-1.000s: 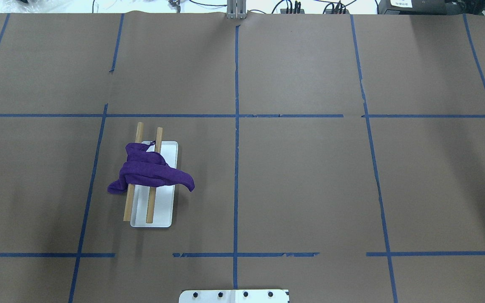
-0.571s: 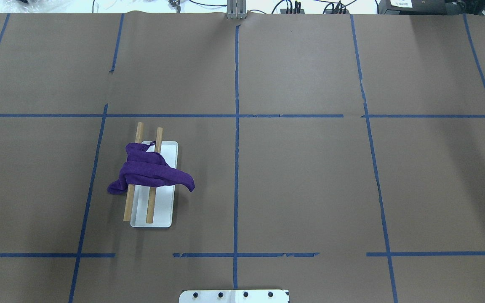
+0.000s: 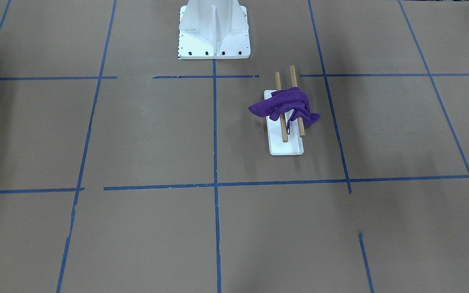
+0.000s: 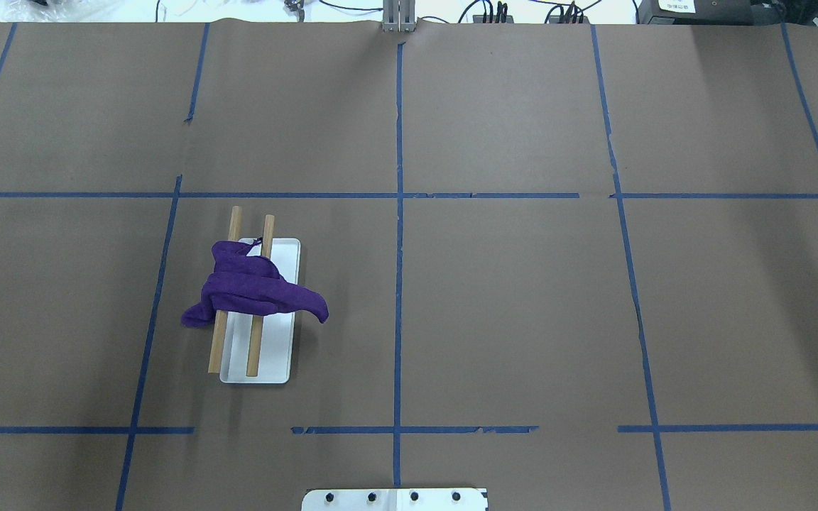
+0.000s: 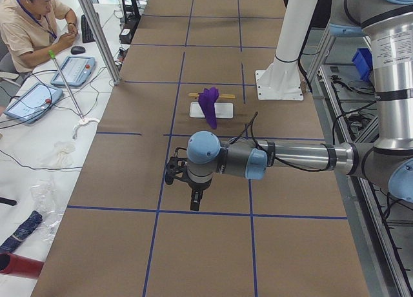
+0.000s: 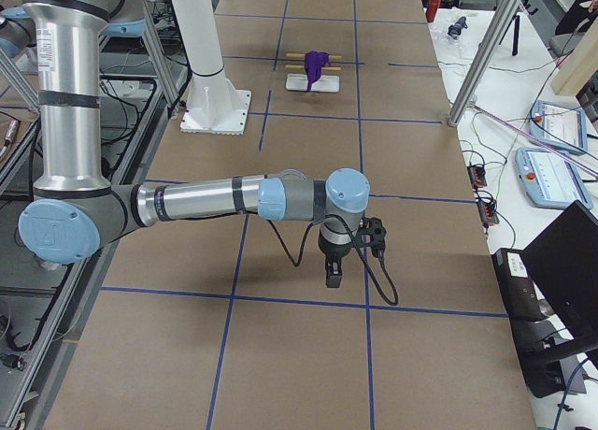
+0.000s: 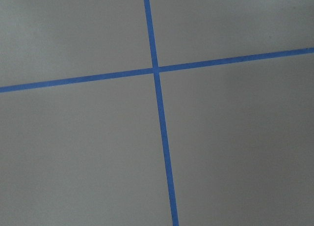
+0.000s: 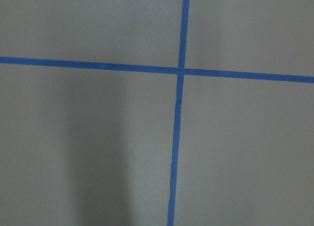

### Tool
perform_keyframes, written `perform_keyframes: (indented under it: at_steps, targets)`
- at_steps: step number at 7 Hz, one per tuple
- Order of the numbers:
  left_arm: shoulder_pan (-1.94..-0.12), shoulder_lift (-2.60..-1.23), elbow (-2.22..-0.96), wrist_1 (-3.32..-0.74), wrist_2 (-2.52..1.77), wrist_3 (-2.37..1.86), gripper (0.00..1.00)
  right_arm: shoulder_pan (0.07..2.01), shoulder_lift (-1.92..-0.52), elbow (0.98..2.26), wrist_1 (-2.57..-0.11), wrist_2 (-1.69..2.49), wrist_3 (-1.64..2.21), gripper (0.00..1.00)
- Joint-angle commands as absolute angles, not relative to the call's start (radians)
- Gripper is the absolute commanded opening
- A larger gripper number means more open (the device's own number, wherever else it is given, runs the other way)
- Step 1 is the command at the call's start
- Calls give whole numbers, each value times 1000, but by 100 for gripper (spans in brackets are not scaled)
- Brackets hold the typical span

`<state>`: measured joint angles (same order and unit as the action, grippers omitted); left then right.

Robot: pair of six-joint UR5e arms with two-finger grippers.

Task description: Hang towel on rack

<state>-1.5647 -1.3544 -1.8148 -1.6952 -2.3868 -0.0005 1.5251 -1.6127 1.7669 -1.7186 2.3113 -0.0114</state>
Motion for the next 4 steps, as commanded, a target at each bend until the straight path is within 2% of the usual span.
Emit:
perform_keyframes:
  at_steps: [1, 4]
  targets:
    - [-1563, -1354, -1819, -1706, -2432, 8, 100, 1523, -1599, 1772, -1717, 2316, 3, 100]
    - [-1562, -1371, -1810, -1703, -2453, 9, 100, 1520, -1597, 1787, -1715, 2315, 2, 100]
